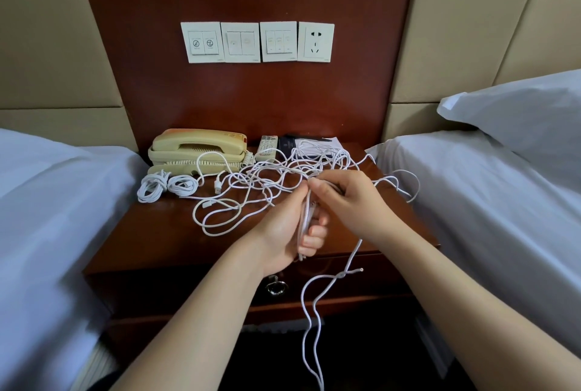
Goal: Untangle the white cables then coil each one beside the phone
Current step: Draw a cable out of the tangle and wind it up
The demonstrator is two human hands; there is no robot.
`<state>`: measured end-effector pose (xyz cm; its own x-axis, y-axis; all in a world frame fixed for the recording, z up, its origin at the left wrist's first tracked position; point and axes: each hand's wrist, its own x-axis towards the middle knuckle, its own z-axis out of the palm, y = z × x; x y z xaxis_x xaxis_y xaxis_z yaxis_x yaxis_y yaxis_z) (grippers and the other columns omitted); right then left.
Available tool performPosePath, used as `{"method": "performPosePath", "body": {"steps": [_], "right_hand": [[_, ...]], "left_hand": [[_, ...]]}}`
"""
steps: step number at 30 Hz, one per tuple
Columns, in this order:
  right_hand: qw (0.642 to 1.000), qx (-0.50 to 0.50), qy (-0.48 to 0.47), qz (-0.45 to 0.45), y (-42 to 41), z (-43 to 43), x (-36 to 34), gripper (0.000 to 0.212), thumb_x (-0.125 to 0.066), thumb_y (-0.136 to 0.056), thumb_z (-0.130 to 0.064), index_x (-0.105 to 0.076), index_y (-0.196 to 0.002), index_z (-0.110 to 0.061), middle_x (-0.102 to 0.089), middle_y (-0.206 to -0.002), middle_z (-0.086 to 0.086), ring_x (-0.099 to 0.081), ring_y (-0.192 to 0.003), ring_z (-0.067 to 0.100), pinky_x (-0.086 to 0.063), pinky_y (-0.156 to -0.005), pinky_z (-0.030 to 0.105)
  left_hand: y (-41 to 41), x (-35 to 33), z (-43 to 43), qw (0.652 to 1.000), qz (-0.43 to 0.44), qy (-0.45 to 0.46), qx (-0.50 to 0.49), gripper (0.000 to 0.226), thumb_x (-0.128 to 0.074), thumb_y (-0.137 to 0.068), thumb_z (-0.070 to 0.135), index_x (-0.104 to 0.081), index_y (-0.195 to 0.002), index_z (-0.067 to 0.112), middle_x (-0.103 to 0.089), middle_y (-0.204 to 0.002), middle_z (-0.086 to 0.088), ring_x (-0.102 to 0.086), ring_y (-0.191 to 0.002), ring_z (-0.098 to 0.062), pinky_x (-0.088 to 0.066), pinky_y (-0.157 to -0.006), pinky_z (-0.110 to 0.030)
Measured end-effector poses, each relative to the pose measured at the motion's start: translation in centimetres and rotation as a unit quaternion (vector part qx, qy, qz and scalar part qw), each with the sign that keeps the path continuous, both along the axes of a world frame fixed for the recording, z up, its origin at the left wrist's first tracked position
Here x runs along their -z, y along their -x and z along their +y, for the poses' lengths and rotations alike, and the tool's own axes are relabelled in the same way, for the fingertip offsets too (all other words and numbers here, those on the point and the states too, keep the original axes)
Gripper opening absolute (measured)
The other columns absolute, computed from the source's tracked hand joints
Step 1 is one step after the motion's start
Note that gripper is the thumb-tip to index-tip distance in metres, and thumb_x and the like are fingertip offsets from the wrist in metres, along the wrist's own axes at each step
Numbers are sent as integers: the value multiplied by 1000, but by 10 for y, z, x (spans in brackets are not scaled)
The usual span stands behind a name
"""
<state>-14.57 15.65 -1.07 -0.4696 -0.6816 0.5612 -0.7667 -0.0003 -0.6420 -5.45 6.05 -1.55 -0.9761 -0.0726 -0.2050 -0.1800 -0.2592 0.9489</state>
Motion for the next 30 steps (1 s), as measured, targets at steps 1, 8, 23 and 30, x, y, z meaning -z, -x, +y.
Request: {"method": "performPosePath", "body": {"steps": [1, 8, 23, 30], "right_hand": [[1000, 3, -2, -5, 2, -1, 1, 39, -53, -94, -21, -44, -57, -12, -32, -53, -10, -29, -52, 3, -26, -51, 18], [984, -5, -68, -167, 3, -10, 16, 41, -45, -99, -21, -52, -65, 0, -37, -51, -1, -29, -49, 7, -25, -47, 17], [938, -107, -304, -131, -39, -6, 12, 43, -40, -100, -24, -56, -63, -12, -43, -46, -8, -35, -39, 4, -31, -45, 14], [941, -155, -294, -68, -34, 11, -12, 29, -49, -97, -21, -68, -78, -12, -45, -54, -6, -39, -49, 6, -33, -50, 18]], "left_hand": [[-1, 0, 0, 1000, 6, -17, 10, 64, -15, -96, 60, -40, -60, 12, -32, -46, 4, -25, -35, -5, -19, -34, -15], [-5, 2, -5, 994, 68, -79, -14, 60, -20, -102, 42, -44, -55, 12, -32, -43, 4, -26, -34, -5, -23, -33, -16], [-1, -8, -34, 944, 112, -173, -258, 52, -17, -103, 40, -39, -64, 14, -30, -40, 7, -25, -32, -6, -21, -34, -17], [6, 3, -38, 922, 122, 43, -366, 54, -20, -104, 35, -45, -64, 9, -38, -35, 5, -35, -35, -13, -30, -44, -26]]}}
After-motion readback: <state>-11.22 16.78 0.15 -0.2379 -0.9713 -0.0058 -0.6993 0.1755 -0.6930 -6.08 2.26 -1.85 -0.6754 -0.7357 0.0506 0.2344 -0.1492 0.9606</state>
